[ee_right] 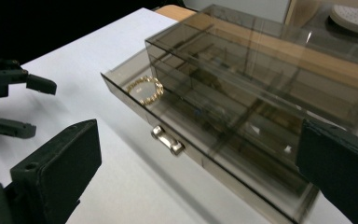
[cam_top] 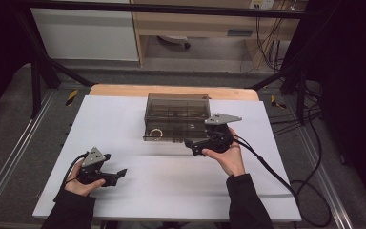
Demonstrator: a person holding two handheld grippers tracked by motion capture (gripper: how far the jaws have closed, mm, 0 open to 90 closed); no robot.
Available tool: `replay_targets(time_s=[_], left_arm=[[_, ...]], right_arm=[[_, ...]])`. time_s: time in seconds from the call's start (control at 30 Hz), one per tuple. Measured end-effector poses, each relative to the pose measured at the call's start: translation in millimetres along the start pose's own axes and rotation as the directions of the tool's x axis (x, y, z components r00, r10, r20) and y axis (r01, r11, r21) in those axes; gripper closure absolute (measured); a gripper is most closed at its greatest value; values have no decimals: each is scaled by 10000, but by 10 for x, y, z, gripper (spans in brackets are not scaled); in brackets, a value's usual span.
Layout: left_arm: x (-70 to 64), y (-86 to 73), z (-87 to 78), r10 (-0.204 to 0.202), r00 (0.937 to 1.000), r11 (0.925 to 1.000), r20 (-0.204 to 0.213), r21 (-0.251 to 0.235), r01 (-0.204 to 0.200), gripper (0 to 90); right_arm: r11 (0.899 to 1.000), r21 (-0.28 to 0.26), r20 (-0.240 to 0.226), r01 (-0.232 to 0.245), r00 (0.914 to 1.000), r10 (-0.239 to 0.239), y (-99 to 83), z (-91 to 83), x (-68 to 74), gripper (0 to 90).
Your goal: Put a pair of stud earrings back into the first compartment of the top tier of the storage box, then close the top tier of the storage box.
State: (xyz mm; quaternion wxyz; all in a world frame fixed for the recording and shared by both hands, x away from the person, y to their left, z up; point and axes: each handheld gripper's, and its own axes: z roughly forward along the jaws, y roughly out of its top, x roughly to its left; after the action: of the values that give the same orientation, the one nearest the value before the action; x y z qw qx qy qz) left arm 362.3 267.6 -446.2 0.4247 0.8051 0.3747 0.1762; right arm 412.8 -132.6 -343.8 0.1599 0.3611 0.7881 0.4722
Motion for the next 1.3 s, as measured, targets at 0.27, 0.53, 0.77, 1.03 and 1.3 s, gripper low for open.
replay_targets(time_s=[0.27,0.53,0.77,1.03,1.3], left_arm=[[-12,-3,12,54,10000,10000,36,51,-54,99],[-26,-4,26,95,9999,9999,76,129,-96,99],[-40,8,36,110,9999,9998,119,155,-111,99],[-90,27,47,159,9996,9996,247,211,-164,100],[-187,64,84,311,9981,9990,525,309,-327,110]], right_arm=[[9999,63,-12,-156,9999,157,-284,-175,-182,5],[9991,322,-11,-279,9996,279,-640,-349,-359,4],[9990,440,-8,-95,10000,96,-898,-474,-455,4],[9966,617,259,-543,9983,528,-1138,-625,-587,4],[9938,605,271,-930,9954,915,-1288,-688,-677,4]])
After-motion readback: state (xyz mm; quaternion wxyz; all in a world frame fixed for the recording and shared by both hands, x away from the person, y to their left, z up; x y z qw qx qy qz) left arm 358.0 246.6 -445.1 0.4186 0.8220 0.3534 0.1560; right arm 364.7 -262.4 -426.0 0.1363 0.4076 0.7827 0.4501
